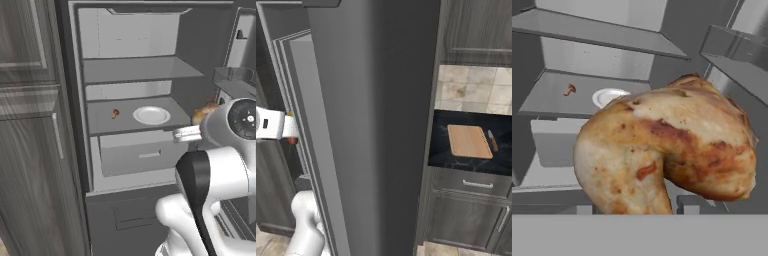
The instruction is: Retrieve the chicken drumstick from the fridge and place it on the cutting board.
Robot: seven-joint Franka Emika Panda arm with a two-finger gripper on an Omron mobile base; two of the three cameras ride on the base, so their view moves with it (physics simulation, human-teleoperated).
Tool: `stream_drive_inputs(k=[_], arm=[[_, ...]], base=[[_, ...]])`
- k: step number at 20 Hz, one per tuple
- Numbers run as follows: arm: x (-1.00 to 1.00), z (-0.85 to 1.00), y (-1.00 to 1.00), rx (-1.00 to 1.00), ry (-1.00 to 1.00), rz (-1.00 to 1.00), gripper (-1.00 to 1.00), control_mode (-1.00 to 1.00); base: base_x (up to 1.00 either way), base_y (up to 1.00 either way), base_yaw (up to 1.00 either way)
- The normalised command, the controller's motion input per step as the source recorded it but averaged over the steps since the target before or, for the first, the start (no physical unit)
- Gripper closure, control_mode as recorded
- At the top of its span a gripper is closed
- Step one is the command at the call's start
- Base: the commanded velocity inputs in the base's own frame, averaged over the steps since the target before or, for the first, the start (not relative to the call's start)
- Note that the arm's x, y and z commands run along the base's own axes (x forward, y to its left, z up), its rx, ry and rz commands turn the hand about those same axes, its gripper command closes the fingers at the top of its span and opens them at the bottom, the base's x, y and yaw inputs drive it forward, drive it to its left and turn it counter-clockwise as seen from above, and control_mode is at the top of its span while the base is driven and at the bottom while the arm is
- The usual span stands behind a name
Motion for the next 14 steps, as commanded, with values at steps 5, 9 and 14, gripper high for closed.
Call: stream_drive_inputs(k=[5,9,14], arm=[[0.0,0.0,0.0,0.0,0.0,0.0,1.0,1.0],[0.0,0.0,0.0,0.0,0.0,0.0,1.0,1.0],[0.0,0.0,0.0,0.0,0.0,0.0,1.0,1.0]], base=[[-1.0,0.0,0.07],[-1.0,0.0,0.08],[-1.0,0.0,0.02]])
